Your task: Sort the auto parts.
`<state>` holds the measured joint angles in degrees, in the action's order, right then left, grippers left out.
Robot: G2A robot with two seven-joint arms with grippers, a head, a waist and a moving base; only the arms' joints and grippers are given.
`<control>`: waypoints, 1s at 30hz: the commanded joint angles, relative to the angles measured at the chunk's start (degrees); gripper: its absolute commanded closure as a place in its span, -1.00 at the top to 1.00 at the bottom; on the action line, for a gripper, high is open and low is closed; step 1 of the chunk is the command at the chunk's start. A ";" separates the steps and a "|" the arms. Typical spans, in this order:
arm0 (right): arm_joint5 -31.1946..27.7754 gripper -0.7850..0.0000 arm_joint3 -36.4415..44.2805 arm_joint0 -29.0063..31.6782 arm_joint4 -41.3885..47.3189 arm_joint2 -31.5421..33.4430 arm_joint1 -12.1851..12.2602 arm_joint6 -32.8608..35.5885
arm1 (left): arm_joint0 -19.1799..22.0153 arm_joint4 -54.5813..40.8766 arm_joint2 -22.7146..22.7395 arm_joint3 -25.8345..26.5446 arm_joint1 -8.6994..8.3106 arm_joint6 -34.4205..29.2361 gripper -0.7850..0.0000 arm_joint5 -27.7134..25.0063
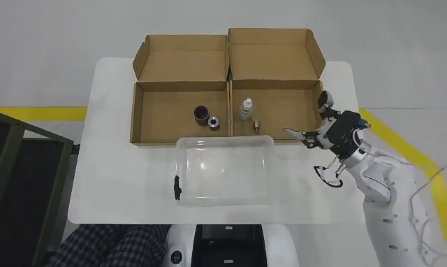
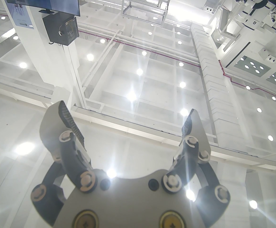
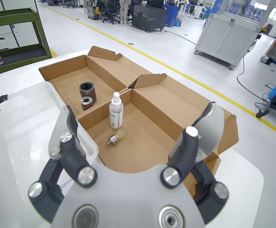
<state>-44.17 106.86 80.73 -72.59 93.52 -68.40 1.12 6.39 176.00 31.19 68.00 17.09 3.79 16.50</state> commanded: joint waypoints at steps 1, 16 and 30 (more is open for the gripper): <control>-0.22 1.00 -0.20 1.31 -0.75 0.81 0.16 -1.35 | 0.00 0.00 0.00 0.00 0.00 0.00 1.00 0.00; 2.18 1.00 1.19 12.35 -1.57 10.17 1.13 -10.70 | 0.00 0.00 0.00 0.00 0.00 0.00 1.00 0.00; 4.60 1.00 1.29 13.75 -0.52 11.59 1.41 -10.44 | 0.00 0.00 0.00 0.00 0.00 0.00 1.00 0.00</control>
<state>-39.58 108.15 94.48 -73.12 105.12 -66.99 -9.33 6.39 176.00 31.19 68.00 17.09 3.79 16.50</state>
